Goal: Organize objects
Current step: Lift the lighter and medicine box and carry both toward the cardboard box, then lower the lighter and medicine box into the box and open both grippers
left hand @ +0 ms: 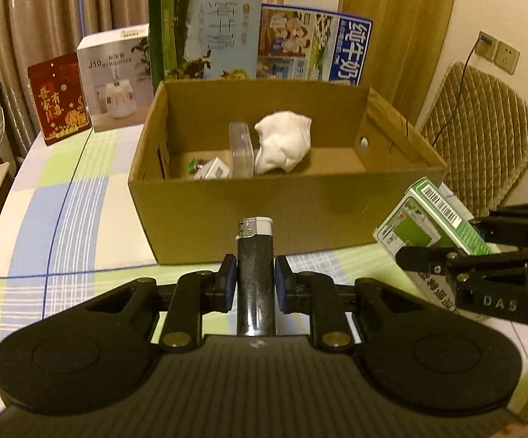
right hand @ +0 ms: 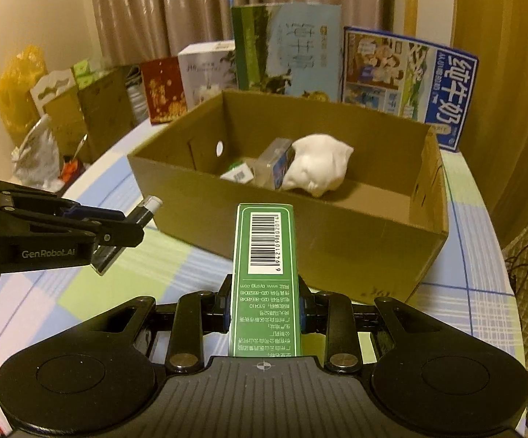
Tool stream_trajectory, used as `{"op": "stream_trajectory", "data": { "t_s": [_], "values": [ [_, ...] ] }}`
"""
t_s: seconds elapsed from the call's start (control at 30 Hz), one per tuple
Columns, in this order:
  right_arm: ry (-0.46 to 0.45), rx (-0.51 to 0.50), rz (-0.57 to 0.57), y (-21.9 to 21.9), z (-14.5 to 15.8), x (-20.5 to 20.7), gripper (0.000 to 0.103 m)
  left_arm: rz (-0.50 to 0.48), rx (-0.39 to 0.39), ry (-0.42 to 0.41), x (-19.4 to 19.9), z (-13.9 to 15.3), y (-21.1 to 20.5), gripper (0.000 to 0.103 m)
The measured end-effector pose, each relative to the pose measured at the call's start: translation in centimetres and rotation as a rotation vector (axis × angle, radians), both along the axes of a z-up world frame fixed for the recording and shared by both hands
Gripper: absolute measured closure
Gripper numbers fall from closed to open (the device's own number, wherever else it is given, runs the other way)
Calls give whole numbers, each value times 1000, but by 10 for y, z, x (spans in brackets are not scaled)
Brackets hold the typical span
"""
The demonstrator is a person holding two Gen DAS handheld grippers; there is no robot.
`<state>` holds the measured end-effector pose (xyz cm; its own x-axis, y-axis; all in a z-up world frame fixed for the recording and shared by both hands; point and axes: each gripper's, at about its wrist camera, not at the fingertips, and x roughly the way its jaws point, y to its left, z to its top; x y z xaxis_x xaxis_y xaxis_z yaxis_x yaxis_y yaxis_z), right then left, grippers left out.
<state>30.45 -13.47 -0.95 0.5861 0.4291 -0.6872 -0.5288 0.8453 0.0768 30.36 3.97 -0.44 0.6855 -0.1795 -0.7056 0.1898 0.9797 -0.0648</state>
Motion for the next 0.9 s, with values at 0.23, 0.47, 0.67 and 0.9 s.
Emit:
{"op": "stream_trajectory", "data": {
  "t_s": [0.23, 0.47, 0.67, 0.9],
  "values": [
    [-30, 33, -21, -5, 9, -1, 75, 2, -14, -34, 2, 11, -8, 86],
    [-42, 47, -35, -8, 11, 2, 75, 7, -29, -64, 5, 23, -14, 86],
    [-58, 64, -61, -14, 15, 6, 75, 2, -34, -73, 8, 27, -20, 86],
    [-85, 99, -92, -18, 25, 13, 75, 1, -38, -85, 12, 31, -23, 86]
  ]
}}
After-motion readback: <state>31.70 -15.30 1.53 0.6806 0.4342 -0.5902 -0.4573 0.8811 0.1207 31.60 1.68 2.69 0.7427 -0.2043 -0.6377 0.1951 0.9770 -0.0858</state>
